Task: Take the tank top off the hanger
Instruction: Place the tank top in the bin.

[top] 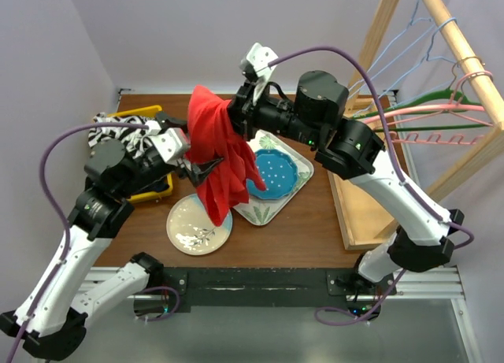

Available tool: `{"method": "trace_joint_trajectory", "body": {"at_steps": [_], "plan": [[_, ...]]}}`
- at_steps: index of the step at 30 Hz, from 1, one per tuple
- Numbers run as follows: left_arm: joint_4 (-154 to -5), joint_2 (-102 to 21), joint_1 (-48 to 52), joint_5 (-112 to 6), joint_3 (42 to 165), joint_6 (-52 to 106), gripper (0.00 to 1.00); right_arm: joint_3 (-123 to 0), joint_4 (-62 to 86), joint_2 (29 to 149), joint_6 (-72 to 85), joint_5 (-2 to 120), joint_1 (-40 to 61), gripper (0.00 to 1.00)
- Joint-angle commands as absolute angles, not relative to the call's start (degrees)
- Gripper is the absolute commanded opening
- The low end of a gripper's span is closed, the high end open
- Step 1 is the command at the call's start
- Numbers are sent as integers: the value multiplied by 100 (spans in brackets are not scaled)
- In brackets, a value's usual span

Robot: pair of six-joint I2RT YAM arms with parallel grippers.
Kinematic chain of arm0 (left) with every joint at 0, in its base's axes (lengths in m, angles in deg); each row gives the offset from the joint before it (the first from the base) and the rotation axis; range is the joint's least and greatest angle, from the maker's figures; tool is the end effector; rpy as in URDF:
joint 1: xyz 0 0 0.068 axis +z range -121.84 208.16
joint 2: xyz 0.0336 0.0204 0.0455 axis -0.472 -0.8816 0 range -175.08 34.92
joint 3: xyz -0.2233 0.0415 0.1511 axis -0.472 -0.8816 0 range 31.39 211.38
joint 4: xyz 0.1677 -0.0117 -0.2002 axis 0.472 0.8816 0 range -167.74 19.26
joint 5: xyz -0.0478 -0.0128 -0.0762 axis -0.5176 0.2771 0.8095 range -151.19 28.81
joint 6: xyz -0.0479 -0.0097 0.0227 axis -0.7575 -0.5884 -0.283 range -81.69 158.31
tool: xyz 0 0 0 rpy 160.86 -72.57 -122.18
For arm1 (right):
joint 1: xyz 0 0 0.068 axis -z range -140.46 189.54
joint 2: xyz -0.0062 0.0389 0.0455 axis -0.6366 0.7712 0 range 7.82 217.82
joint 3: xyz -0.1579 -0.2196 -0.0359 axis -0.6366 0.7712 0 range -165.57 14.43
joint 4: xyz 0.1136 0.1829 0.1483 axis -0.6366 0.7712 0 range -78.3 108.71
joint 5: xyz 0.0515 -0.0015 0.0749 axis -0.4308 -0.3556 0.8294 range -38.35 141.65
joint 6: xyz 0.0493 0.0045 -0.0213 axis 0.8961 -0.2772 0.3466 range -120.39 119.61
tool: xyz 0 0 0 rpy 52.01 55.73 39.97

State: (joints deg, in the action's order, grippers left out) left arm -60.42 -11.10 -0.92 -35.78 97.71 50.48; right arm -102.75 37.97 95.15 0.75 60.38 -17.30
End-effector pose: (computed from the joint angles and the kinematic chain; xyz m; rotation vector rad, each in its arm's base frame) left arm 0.1250 -0.0870 0.4502 0.8670 1.2862 -0.5703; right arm 0.1593 0.2534 0.5580 -0.8492 1.3334 0.9183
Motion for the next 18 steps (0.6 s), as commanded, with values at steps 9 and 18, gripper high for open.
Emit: {"method": "trace_joint_trajectory", "body": {"at_steps": [9, 18], "plan": [[-8328, -1157, -128, -2620, 8782, 4148, 14, -8506, 1750, 8754, 972, 6651, -1742, 0], [-7158, -964, -119, -6985, 9097, 4717, 0, -7189, 2093, 7656, 1243, 5605, -1742, 79]]}}
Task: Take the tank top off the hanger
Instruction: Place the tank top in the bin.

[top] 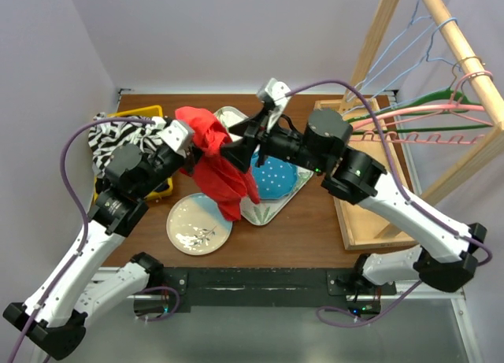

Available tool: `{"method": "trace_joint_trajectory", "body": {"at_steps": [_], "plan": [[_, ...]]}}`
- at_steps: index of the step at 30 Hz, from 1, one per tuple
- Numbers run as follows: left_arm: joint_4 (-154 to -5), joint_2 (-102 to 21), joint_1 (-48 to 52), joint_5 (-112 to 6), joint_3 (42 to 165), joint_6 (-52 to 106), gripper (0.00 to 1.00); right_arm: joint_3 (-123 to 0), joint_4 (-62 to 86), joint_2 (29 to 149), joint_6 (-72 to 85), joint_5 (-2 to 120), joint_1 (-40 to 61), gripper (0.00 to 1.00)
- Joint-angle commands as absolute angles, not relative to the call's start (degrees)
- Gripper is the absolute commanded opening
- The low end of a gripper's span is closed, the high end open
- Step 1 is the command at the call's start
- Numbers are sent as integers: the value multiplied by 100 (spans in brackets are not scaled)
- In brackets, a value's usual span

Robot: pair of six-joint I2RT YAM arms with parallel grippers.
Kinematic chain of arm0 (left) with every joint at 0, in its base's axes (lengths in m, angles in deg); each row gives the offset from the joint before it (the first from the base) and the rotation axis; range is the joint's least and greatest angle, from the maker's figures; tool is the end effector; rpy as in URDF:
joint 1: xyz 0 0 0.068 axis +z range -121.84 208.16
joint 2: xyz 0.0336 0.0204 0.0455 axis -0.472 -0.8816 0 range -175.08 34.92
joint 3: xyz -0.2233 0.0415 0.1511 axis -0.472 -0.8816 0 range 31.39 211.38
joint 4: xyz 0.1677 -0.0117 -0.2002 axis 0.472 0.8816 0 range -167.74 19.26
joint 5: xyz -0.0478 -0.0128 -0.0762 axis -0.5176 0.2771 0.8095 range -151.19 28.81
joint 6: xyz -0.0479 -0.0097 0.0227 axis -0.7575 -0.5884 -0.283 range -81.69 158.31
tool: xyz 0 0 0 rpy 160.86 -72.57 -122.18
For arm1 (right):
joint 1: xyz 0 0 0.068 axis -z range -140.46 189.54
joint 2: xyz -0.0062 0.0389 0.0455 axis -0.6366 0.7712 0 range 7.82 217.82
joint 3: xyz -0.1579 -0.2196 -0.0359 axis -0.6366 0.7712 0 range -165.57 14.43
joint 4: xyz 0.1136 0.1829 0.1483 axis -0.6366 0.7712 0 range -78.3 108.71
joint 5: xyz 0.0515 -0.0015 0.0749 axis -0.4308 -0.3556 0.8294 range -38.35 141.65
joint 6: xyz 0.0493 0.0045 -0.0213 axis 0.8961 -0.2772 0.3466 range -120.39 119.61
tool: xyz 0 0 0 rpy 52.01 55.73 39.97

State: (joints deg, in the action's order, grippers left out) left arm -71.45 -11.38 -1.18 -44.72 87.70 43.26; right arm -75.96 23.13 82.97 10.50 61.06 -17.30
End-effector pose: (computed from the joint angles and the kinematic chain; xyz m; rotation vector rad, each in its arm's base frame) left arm 0.1487 -0.0951 0.4130 0.6706 1.3797 -0.5563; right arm 0.1494 0.2390 0.4982 -0.7522 1.4146 1.0598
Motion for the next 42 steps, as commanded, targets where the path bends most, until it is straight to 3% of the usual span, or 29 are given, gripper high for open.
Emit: {"method": "trace_joint_trajectory", "body": {"at_steps": [1, 4, 12, 19, 29, 37, 39, 40, 42], "plan": [[-7219, -972, -111, -7711, 9141, 4858, 0, -7074, 2119, 7437, 1279, 5570, -1742, 82], [-7447, -1226, -111, -8717, 9553, 5491, 0, -6573, 1980, 7042, 1480, 5517, -1742, 99], [-8230, -2623, 599, -10636, 11311, 6442, 0, -5825, 1750, 6653, 1815, 5824, -1742, 99], [-7530, -3670, 1989, -10058, 11392, 5327, 0, -5738, 1997, 6680, 1850, 6043, -1733, 99], [-7589, -4830, 3588, -8151, 9170, 2901, 0, -5123, 1909, 6354, 1930, 6123, -1733, 99], [-6816, -6492, 3880, -7938, 9247, 2135, 0, -4946, 1979, 6064, 1851, 6044, -1742, 99], [-6833, -6378, 3880, -8069, 9221, 2074, 14, -4946, 2023, 6003, 1815, 5983, -1742, 99], [-6825, -6308, 3888, -8148, 9212, 2047, 28, -4964, 2049, 5977, 1789, 5974, -1733, 99], [-6755, -6097, 3880, -8315, 9238, 2012, 41, -4972, 2076, 5924, 1754, 5974, -1742, 99]]}}
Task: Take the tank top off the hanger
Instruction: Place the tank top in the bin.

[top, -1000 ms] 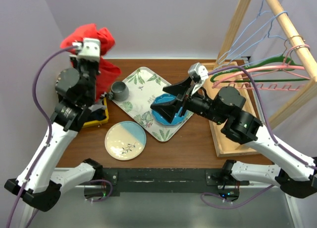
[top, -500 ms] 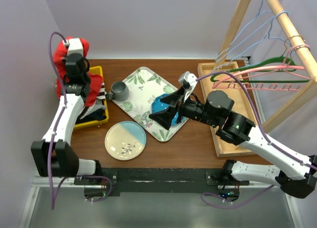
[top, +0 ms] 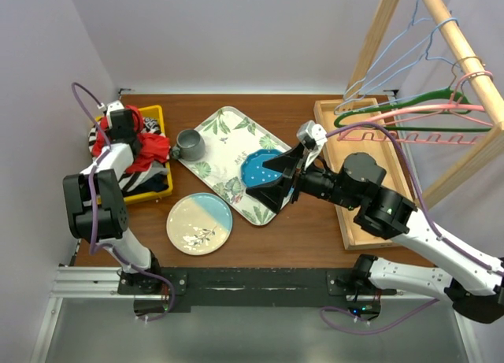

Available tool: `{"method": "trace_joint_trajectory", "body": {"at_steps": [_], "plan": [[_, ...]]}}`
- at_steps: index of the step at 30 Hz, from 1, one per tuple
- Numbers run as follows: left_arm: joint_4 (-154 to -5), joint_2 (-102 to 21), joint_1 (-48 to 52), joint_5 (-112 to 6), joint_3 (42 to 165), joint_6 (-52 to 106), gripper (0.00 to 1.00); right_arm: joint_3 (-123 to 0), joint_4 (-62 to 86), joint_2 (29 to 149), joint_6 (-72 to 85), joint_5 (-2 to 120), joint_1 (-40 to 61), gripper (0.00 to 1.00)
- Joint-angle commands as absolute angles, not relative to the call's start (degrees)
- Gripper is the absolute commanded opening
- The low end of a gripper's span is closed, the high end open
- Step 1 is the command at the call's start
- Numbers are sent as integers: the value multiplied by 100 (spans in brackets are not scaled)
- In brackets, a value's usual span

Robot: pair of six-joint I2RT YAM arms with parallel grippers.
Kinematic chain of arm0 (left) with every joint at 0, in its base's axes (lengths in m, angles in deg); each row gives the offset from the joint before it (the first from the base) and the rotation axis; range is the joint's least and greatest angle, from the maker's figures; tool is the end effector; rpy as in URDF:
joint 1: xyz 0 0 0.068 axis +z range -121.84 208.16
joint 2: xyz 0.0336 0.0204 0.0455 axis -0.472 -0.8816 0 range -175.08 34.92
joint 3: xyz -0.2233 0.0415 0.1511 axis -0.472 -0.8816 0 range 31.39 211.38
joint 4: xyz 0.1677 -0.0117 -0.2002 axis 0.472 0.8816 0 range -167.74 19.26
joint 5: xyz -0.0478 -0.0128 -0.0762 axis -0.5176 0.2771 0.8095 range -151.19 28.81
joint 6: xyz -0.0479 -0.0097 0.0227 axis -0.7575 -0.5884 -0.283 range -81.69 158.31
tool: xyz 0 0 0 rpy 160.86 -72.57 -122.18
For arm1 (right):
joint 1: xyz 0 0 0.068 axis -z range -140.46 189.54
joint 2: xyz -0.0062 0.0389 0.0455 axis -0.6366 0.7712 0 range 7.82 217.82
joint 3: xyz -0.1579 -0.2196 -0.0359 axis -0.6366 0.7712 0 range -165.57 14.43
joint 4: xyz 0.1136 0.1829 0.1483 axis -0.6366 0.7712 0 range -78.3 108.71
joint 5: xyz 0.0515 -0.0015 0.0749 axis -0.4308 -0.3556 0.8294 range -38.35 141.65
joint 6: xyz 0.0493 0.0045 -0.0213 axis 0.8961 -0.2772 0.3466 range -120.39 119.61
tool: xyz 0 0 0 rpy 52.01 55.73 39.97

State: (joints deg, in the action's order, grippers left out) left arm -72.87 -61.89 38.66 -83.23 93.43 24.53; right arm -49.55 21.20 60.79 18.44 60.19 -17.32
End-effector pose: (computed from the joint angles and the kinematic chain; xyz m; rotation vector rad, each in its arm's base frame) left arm 0.3605 0.0804 0.2170 -0.6668 2.1314 0.4031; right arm 0.1046 0.1696 0.4328 -0.6608 1.5273 1.1432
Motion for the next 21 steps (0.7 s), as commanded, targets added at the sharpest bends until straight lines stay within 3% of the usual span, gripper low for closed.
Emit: {"method": "trace_joint_trajectory", "body": {"at_steps": [1, 2, 6, 10, 17, 21], "plan": [[-6711, -6018, 3888, -8429, 9325, 2012, 46, -4981, 2067, 5915, 1745, 5965, -1742, 99], [-6658, -5896, 3888, -8483, 9387, 2012, 53, -4981, 2067, 5897, 1728, 5965, -1742, 99], [-6220, -5587, 3880, -8807, 9852, 2100, 59, -4973, 2076, 5880, 1701, 5939, -1750, 99], [-5867, -5289, 3880, -8949, 10388, 2126, 73, -4981, 2093, 5880, 1718, 5956, -1742, 99], [-5691, -4787, 3871, -8668, 10881, 2355, 81, -5104, 2171, 6002, 1569, 5992, -1742, 99], [-6225, -4603, 3827, -7425, 10769, 2451, 82, -5096, 2111, 6064, 1534, 5947, -1742, 99]]}}
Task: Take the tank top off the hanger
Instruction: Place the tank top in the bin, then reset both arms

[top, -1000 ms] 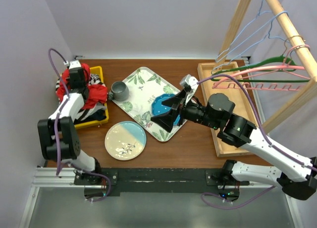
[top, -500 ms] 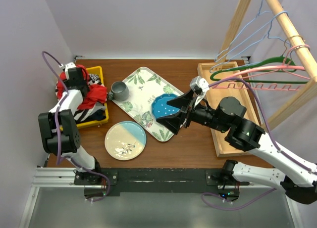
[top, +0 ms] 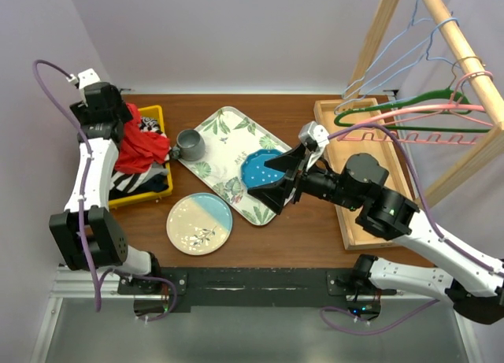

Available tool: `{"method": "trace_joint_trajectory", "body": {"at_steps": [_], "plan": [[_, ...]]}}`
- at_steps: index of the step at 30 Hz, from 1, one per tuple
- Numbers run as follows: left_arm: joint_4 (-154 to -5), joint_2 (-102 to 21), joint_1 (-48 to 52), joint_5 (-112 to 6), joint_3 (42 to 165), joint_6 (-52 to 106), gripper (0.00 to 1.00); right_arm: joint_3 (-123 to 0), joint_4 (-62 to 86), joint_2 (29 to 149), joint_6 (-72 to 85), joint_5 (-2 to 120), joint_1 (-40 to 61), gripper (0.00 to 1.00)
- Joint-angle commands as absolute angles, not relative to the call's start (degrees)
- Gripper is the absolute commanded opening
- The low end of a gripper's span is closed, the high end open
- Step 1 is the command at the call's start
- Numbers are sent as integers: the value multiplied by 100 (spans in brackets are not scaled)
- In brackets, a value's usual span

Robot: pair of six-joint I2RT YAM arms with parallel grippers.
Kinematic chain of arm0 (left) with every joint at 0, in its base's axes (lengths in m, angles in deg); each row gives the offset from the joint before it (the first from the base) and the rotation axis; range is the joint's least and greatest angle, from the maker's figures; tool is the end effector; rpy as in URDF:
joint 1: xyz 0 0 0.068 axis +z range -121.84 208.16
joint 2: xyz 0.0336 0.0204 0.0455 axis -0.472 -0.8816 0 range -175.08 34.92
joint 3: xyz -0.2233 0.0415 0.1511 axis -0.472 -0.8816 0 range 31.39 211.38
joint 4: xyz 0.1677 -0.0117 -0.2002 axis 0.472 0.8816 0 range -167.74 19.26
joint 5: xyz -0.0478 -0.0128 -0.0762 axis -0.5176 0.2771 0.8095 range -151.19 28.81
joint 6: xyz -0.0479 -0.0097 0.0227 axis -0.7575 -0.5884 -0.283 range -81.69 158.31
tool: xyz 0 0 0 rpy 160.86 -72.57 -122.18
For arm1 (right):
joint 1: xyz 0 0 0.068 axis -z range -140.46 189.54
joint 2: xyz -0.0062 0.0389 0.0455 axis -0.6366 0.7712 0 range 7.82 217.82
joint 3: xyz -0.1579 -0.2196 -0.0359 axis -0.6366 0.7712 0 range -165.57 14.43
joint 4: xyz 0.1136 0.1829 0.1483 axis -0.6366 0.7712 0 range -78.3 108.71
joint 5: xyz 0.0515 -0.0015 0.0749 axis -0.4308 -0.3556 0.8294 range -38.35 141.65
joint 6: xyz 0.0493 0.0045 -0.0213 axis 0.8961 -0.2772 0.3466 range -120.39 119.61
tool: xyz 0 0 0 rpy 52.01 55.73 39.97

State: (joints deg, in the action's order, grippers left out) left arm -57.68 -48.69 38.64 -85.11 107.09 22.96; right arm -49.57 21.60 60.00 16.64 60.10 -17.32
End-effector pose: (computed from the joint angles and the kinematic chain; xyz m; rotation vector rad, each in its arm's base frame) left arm 0.3273 0.0752 0.3516 -0.7015 1.9093 0.3756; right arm 0.1022 0.1658 0.4346 -0.6789 1.5050 1.1206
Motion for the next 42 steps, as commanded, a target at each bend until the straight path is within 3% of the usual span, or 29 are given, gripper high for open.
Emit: {"method": "trace_joint_trajectory", "body": {"at_steps": [1, 7, 12, 18, 22, 25, 29, 35, 38, 42], "plan": [[-6392, -4585, 3818, -7263, 10672, 2425, 83, -5043, 2067, 6073, 1560, 6008, -1742, 99], [-6403, -5015, 3853, -7639, 10197, 2171, 86, -4920, 1971, 6152, 1683, 6149, -1742, 99], [-7176, -5401, 3915, -7552, 9047, 1854, 87, -4831, 2066, 6213, 1692, 5746, -1733, 98], [-7053, -6149, 3915, -7438, 9105, 1573, 87, -5324, 2796, 6574, 1683, 5412, -1742, 99], [-7054, -5615, 3924, -7402, 9202, 1817, 91, -5280, 2805, 6556, 1893, 5236, -1742, 99], [-6264, -5342, 3906, -7454, 9607, 1985, 96, -5140, 2709, 6521, 2122, 5035, -1742, 99], [-6244, -4280, 3906, -7367, 9126, 2135, 100, -5157, 2900, 6626, 1956, 4534, -1742, 99], [-5929, -2811, 3888, -6349, 8992, 2407, 100, -5631, 3297, 6864, 1578, 4181, -1742, 99], [-6041, -2100, 3793, -4624, 8695, 2513, 100, -5641, 3096, 6785, 1648, 3918, -1742, 99], [-6445, -976, 3555, -3607, 8220, 2171, 100, -5614, 2858, 6662, 1981, 3357, -1733, 99]]}}
